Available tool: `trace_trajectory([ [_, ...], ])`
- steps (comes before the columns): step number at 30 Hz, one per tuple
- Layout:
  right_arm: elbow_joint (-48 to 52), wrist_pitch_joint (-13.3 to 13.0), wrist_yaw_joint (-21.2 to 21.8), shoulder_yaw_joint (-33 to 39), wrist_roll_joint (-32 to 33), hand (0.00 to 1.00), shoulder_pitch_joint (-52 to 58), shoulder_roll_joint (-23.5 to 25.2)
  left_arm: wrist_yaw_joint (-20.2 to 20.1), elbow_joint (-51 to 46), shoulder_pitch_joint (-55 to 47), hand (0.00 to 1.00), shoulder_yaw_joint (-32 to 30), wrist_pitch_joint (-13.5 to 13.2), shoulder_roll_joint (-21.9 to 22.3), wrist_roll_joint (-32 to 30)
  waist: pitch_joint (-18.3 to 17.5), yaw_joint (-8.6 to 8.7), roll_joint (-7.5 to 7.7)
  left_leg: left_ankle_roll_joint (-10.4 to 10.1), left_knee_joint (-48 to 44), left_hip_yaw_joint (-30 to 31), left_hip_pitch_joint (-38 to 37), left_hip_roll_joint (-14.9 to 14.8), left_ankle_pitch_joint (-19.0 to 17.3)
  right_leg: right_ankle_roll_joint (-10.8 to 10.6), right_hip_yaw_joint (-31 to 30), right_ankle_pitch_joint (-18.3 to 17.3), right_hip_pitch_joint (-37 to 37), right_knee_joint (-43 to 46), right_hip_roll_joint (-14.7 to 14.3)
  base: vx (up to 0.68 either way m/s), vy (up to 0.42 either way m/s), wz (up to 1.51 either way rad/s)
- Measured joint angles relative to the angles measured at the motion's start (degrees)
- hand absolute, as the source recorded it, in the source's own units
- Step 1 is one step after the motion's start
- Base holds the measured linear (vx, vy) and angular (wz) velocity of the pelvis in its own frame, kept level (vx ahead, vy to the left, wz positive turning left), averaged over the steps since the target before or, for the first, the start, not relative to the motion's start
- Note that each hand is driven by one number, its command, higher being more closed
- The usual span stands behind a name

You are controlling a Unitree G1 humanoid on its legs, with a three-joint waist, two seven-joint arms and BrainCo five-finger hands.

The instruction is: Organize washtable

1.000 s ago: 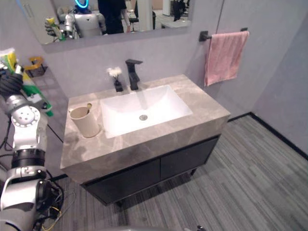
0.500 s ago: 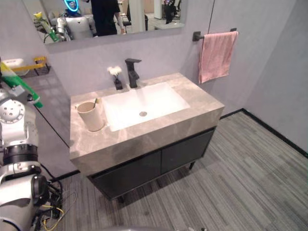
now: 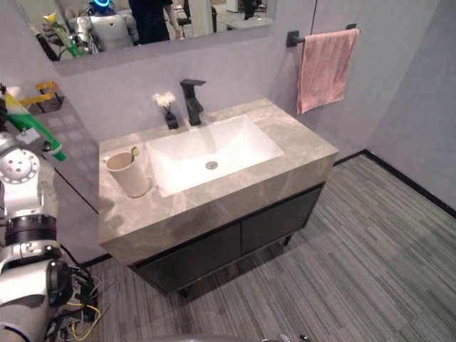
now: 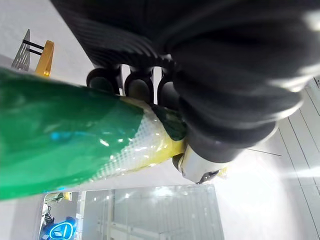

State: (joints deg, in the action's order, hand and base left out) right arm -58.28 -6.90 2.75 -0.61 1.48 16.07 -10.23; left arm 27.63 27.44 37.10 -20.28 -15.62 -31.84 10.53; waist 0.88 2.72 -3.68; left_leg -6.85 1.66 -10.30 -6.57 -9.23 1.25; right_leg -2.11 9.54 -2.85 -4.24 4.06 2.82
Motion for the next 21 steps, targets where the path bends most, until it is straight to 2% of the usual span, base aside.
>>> trace_trajectory([
  [9,0.47,0.06,-0.04,-0.41,0.01,0.00,0.03,0.13,-0.08,0.00,-0.01,1.00,0.62,0.00,0.01,0.11,0.06,0.39,0.45,0.41,2.47,0.98,1.03,0.22,1.39,-0.14,1.22,-0.53,1.47,0.04,0.25,-0.06,0.003,0.07],
  [14,1.32,-0.07,-0.10,-0.54,0.01,0.00,0.01,0.23,0.07,0.05,0.00,1.00,0.87,0.10,0.22,0.11,0.04,1.35,0.54,0.32,3.52,0.77,2.37,0.24,2.19,-0.21,0.93,0.22,3.37,-0.08,0.00,0.05,0.004,-0.03],
  [18,2.05,-0.36,-0.25,-0.51,0.03,0.00,0.00,0.24,0.32,0.05,0.34,1.00,3.43,0.41,0.43,-0.08,0.13,2.18,0.41,0.28,3.52,0.35,4.92,0.23,2.23,-0.12,0.58,0.31,6.05,-0.07,-0.10,0.05,0.009,-0.06],
  [21,3.27,-0.36,-0.28,-0.52,0.00,0.00,0.01,0.28,0.60,0.05,0.62,1.00,4.70,1.01,2.07,-0.39,0.51,2.67,0.55,0.27,3.50,-0.86,5.25,0.23,2.22,-0.07,-0.26,0.32,6.70,-0.08,-0.13,0.08,0.011,-0.11],
])
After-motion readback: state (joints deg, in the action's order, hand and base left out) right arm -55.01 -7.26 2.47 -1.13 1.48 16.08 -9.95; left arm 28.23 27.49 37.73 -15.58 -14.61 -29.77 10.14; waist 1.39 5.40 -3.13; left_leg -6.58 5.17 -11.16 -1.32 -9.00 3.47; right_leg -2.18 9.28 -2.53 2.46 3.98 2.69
